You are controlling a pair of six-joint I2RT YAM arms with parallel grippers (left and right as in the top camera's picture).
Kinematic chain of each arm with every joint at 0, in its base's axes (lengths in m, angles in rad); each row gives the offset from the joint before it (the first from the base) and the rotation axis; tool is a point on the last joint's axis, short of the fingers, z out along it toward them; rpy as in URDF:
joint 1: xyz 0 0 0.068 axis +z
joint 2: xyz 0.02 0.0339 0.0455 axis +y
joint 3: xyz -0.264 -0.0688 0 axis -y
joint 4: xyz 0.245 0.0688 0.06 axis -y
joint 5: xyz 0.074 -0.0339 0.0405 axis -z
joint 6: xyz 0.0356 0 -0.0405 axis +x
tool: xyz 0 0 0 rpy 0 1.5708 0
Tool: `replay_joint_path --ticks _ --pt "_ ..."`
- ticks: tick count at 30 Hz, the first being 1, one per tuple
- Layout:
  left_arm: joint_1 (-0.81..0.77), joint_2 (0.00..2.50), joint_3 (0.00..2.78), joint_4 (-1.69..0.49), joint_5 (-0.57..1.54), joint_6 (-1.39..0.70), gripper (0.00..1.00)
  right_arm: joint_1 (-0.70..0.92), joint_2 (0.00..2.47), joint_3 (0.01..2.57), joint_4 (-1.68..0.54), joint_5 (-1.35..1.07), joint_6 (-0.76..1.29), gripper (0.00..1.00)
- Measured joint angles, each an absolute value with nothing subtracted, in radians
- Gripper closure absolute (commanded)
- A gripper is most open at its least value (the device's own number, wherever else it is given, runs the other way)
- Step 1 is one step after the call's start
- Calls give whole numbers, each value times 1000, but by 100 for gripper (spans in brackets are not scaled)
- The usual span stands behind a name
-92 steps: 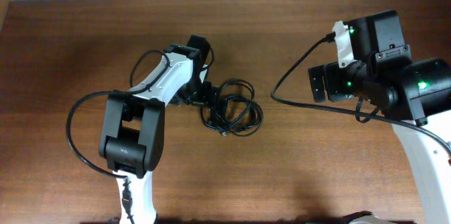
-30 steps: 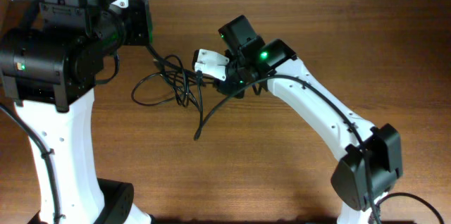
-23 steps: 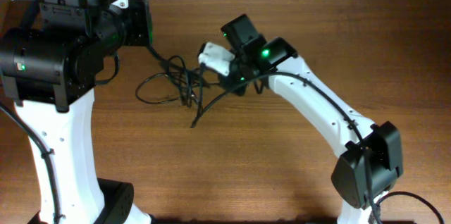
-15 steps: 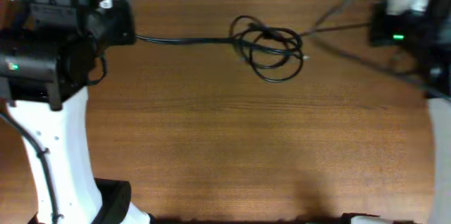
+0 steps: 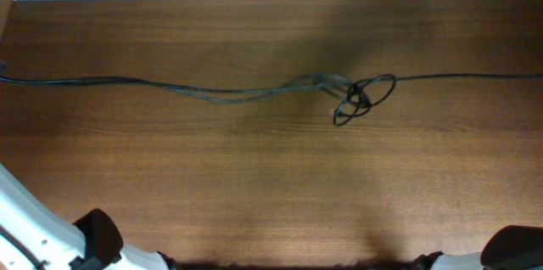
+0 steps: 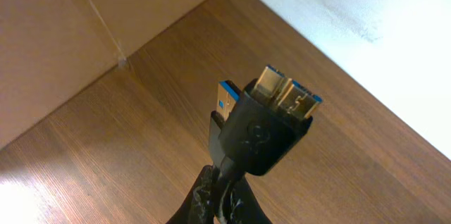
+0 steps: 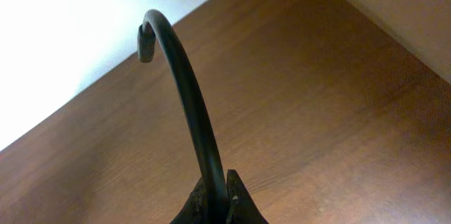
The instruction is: Untangle cables
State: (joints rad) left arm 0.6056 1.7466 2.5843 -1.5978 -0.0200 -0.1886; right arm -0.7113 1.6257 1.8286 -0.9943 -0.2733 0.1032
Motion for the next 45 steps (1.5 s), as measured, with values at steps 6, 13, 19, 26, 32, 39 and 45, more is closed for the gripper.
replay_joint_path --ticks 6,13,19,26,32,39,45 --pt "705 1785 2584 -1595 24 -200 100 -860 1661 1829 -995 -214 230 96" --pt "773 1785 2584 -1591 90 -207 100 -800 1694 1829 -982 -290 240 96" --pt "386 1796 2584 -1583 181 -191 86 -311 1700 1829 -999 -265 86 96" --pt "-25 1870 2584 -1587 56 -179 1 -3 1701 1829 -1042 -49 26 96" --pt "-275 1940 2585 -1629 133 -111 1 -3 1701 1829 -1056 -34 17 96" --pt "-435 2354 2535 -1659 162 595 1 -3 1701 1829 -1064 -33 -5 96" --pt "-436 2568 2529 -1383 101 960 1 -3 1701 1829 -1142 -62 -4 96"
